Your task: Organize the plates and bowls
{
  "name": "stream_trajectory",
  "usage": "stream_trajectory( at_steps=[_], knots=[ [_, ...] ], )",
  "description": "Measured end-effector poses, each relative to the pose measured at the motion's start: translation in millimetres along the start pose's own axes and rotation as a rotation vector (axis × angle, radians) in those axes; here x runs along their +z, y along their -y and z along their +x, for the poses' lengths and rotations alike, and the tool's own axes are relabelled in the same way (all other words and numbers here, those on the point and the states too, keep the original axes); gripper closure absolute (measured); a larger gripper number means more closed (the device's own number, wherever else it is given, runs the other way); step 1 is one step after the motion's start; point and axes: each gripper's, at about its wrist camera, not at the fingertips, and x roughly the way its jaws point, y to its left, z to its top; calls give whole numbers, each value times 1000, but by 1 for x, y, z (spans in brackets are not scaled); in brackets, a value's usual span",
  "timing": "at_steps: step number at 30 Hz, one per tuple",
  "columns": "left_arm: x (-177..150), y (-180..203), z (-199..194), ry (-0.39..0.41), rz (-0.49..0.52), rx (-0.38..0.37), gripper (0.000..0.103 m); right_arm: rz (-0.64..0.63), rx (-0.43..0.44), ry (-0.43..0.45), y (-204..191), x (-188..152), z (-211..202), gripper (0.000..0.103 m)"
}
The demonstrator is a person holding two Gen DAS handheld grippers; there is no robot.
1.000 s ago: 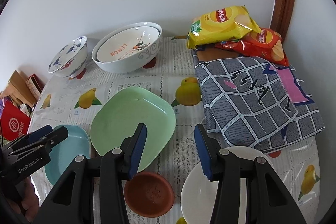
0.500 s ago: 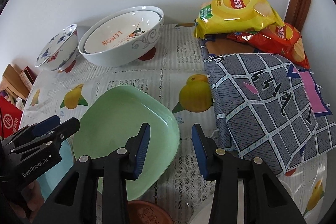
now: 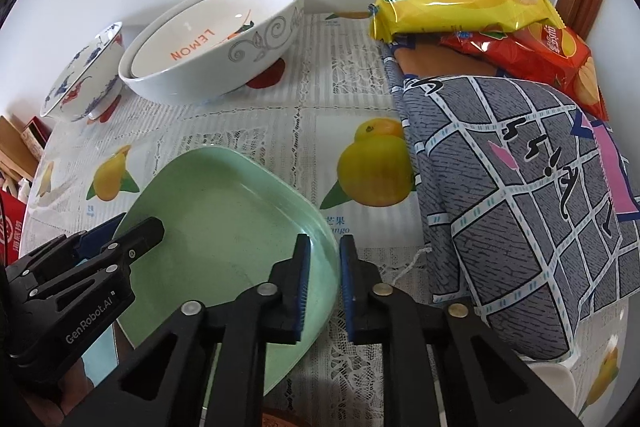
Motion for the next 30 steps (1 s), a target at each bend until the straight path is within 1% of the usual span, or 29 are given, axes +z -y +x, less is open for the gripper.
stream_trajectory(
  at_steps=[1, 4, 10, 15, 22, 30],
  knots=[
    [0, 1, 0, 1, 4, -13, 85, 1, 3, 2, 1, 0, 0, 92],
    [0, 1, -4, 16, 10, -29, 87, 7, -7, 34, 3, 0, -4, 96],
    [3, 3, -32, 77, 18, -47, 89, 54, 43, 107, 12, 1, -26, 96],
    [-1, 3, -65, 126, 24, -55, 89, 65, 61, 161, 12, 0, -57, 96],
    [-14, 8, -106, 168, 34, -62, 89, 85, 85, 215, 11, -13, -100, 96],
    [-41, 18, -154, 221, 46, -52, 89, 96, 88, 269, 6, -42, -154, 96]
  ],
)
